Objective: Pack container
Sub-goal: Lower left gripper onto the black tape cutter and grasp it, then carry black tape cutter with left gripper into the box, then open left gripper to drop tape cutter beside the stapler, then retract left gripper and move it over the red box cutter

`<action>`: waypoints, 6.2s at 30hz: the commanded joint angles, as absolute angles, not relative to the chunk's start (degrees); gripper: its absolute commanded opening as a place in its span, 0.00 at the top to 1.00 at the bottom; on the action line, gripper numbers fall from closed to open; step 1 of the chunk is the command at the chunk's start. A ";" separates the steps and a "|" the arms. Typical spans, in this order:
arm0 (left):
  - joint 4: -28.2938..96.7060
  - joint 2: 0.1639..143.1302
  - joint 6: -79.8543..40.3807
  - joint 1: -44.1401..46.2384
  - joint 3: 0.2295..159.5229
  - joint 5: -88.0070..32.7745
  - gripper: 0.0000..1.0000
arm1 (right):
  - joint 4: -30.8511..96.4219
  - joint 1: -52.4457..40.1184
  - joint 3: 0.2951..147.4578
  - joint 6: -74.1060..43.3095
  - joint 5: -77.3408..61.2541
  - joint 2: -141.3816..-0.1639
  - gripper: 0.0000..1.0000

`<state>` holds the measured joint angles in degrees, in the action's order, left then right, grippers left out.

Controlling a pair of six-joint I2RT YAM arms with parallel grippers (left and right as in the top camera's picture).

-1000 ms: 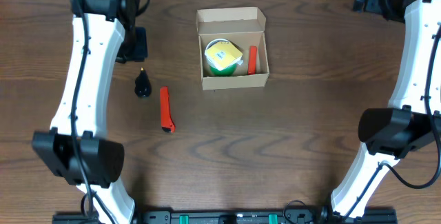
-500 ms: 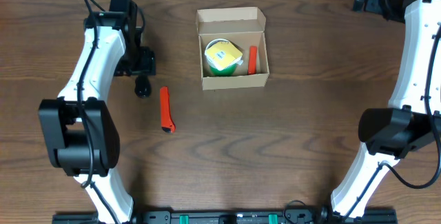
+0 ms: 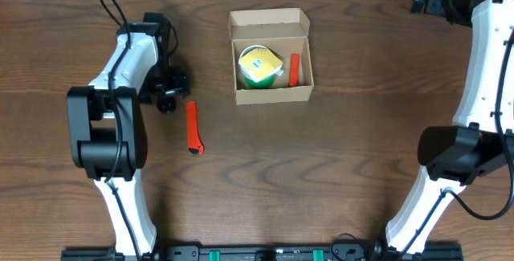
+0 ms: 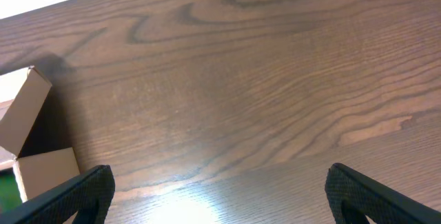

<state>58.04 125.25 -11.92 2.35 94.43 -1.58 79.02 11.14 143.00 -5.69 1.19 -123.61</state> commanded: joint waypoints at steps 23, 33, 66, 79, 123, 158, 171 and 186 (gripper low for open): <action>55.86 129.16 -12.82 2.13 94.21 -4.58 0.22 | 79.11 11.11 142.98 -6.37 1.04 -123.92 0.01; 56.38 129.16 -12.43 2.13 94.21 -4.56 0.48 | 79.11 11.11 142.98 -6.37 1.04 -123.92 0.01; 62.50 129.16 -12.62 2.15 103.18 -6.90 0.94 | 79.11 11.11 142.98 -6.37 1.04 -123.92 0.01; 79.68 129.14 -7.46 5.26 130.72 -8.23 0.94 | 79.11 11.11 142.98 -6.37 1.06 -123.92 0.01; 71.88 144.97 -30.89 33.67 150.28 -7.60 0.94 | 79.11 11.11 142.98 -6.37 1.06 -123.92 0.01; 71.55 148.77 -28.67 37.47 150.26 -6.24 0.29 | 79.11 11.11 142.98 -6.37 1.06 -123.92 0.01; 76.44 145.69 -25.69 37.47 157.53 -1.30 0.50 | 79.11 11.11 142.98 -6.37 1.06 -123.92 0.01; 90.11 133.03 -15.68 34.11 167.74 15.29 0.44 | 79.11 11.11 142.98 -6.37 1.04 -123.92 0.01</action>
